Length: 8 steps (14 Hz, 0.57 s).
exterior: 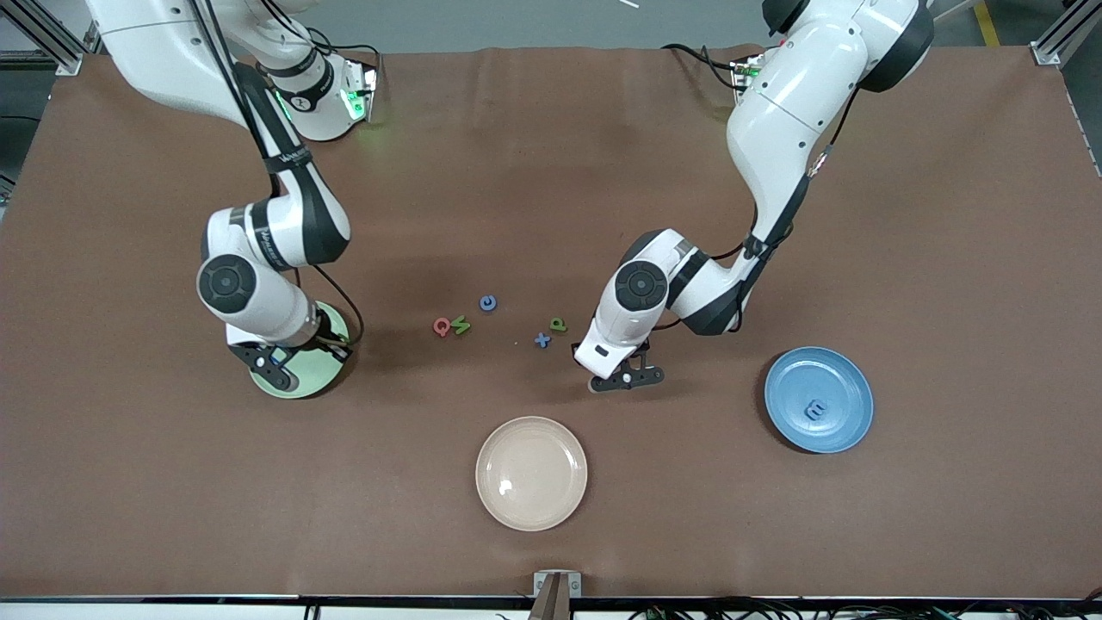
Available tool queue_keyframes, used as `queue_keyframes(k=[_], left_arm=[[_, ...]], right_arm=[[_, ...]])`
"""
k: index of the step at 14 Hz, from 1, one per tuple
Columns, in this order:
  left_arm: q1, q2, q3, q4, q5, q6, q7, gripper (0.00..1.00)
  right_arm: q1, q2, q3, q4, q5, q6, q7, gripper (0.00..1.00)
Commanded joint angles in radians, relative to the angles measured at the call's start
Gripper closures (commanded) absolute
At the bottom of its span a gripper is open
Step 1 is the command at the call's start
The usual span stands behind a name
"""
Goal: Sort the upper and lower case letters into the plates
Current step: 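Place the B with the right gripper while the left gripper grasps the n, then place the n with the left gripper while the right gripper returns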
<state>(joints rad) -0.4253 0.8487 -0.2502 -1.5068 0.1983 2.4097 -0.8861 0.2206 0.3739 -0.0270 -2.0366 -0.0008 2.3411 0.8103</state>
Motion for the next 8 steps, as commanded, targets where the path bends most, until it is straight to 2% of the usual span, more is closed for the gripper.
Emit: queue_keyframes(k=[1, 2, 4, 6, 8], left_arm=[[-0.013, 0.013, 0.012, 0.022, 0.015, 0.005, -0.022, 0.76], [-0.015, 0.013, 0.012, 0.02, 0.015, 0.005, -0.023, 0.83], [-0.009, 0.024, 0.025, 0.016, 0.016, 0.005, -0.024, 0.88], [-0.001, 0.02, 0.026, 0.017, 0.016, 0.002, -0.02, 0.99], [0.029, -0.014, 0.026, 0.016, 0.019, -0.01, -0.011, 1.0]], right_arm=[[-0.065, -0.089, 0.018, -0.178, 0.013, 0.101, -0.106, 1.0], [-0.088, -0.089, 0.018, -0.201, 0.013, 0.115, -0.137, 1.0], [-0.124, -0.083, 0.018, -0.224, 0.013, 0.13, -0.178, 1.0], [-0.135, -0.073, 0.018, -0.243, 0.013, 0.17, -0.191, 1.0], [-0.138, -0.064, 0.018, -0.243, 0.013, 0.19, -0.192, 1.0]])
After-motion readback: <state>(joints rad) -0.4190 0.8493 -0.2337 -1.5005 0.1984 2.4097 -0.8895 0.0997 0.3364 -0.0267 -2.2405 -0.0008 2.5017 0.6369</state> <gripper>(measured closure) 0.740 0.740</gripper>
